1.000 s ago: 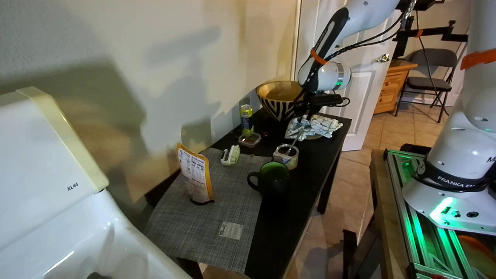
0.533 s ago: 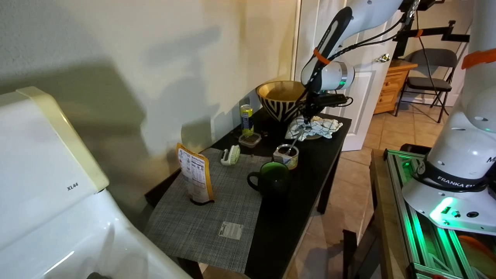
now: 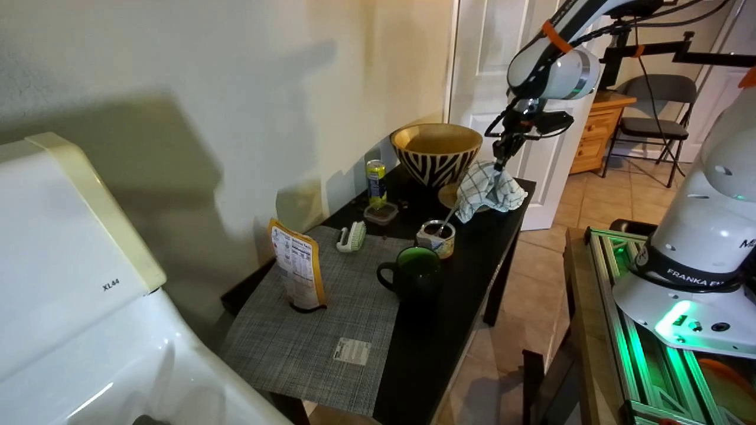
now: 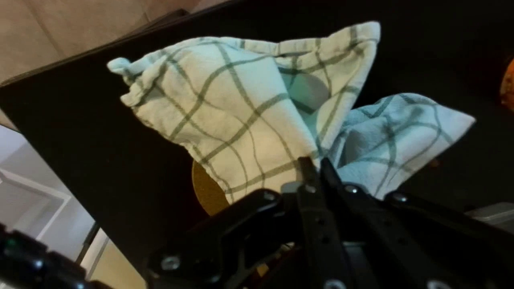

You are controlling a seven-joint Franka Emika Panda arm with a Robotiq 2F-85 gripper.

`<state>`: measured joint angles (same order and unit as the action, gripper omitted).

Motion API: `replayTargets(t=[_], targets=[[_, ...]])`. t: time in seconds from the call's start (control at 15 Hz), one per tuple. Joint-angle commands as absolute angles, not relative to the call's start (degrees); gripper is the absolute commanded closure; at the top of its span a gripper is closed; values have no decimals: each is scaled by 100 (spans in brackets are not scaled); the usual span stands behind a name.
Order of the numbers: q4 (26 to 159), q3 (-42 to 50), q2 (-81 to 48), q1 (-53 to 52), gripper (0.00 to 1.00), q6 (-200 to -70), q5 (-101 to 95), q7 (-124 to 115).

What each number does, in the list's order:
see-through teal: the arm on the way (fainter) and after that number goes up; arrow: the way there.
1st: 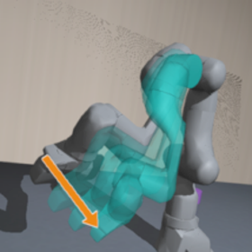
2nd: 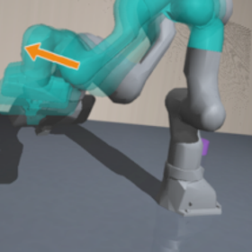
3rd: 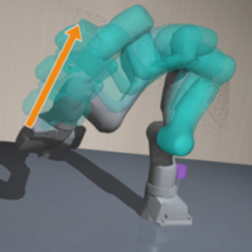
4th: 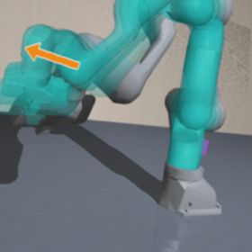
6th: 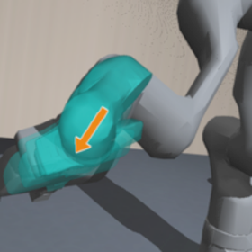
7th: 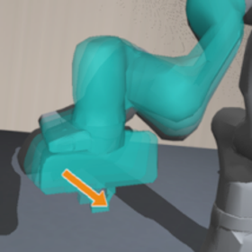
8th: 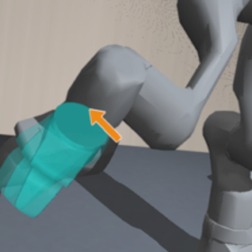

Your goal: Unfold the towel

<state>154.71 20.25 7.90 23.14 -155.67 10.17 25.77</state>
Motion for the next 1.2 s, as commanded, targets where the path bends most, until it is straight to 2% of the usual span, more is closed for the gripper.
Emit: replayTargets(t=[0.0, 0.27, 0.6, 0.8, 1.13], targets=[[15729, 2494, 2234, 2456, 99, -14559, 426, 3124], [15484, 2777, 3504, 2585, 99, -13083, 167, 3623], [14910, 3075, 4147, 2254, 99, -11783, 428, 4094], [14621, 3318, 4087, 1969, 99, -11455, 589, 4301], [14205, 4020, 3084, 1134, 99, -11195, 938, 5080]])
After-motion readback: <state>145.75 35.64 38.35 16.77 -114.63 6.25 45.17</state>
